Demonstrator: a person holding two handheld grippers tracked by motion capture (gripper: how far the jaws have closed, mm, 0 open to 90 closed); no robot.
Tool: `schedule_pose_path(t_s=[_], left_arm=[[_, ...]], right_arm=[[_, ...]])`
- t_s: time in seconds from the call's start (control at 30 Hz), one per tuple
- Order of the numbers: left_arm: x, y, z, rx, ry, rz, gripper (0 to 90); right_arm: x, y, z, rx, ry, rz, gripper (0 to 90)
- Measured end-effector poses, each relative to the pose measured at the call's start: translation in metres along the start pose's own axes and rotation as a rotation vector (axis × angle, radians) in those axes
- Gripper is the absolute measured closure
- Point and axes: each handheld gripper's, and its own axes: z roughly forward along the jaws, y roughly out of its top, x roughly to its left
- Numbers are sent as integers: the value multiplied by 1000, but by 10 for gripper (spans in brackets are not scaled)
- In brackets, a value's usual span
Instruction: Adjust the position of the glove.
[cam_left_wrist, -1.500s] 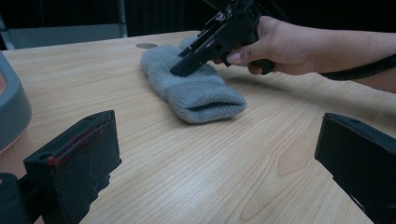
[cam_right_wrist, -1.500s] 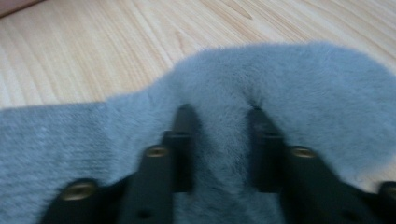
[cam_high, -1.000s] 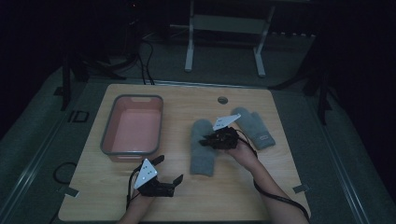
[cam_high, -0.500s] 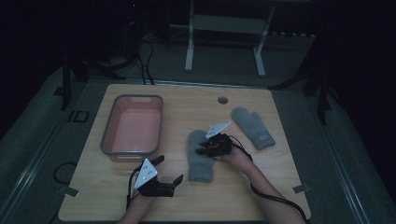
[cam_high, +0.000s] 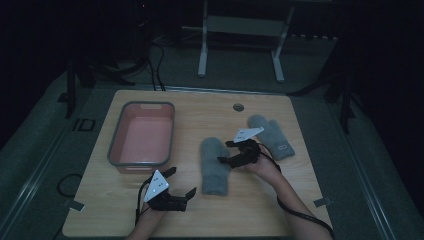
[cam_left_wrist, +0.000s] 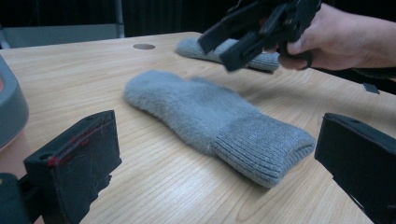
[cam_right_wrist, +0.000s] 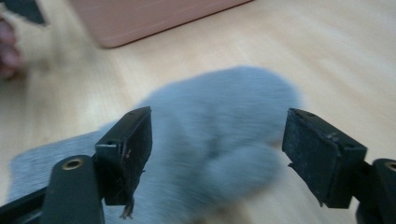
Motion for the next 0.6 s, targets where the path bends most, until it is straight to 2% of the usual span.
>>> schedule_pose_path(t_s=[0.07,0.1,0.13,0.17,0.23,0.33,0.37,0.4,0.47,0.5,0.53,0.57,0.6], left_arm=[[0,0,0,1,-3,-2,4],[0,0,0,0,-6,-4,4],[0,0,0,-1,-5,-3,4],[-1,0,1,-1,-3,-2,3],[-1,0,0,4,-3,0,4],[0,0,0,5,-3,-1,4],[0,0,0,5,-3,-1,4],[0,0,0,5,-3,0,4],[0,0,0,8,-2,2,4],[0,0,0,9,-5,4,4],[0,0,0,9,-7,5,4],[-1,0,0,9,-7,5,3],[-1,0,1,11,-7,6,3]], right_arm=[[-7,-1,-10,-10,-35,29,211],[-14,-2,-20,-31,-92,55,187],[-14,-2,-20,-31,-92,55,187],[-23,-5,-32,-56,-148,80,187],[-27,-6,-37,-66,-165,90,187],[-38,-13,-51,-55,-244,108,183],[-42,-15,-55,-53,-256,119,211],[-52,-21,-62,-30,-255,152,262],[-57,-24,-65,-22,-265,165,262],[-66,-31,-72,-29,-291,191,262],[-66,-31,-72,-29,-291,191,262],[-76,-37,-78,-31,-309,208,260],[-76,-37,-78,-31,-309,208,260]])
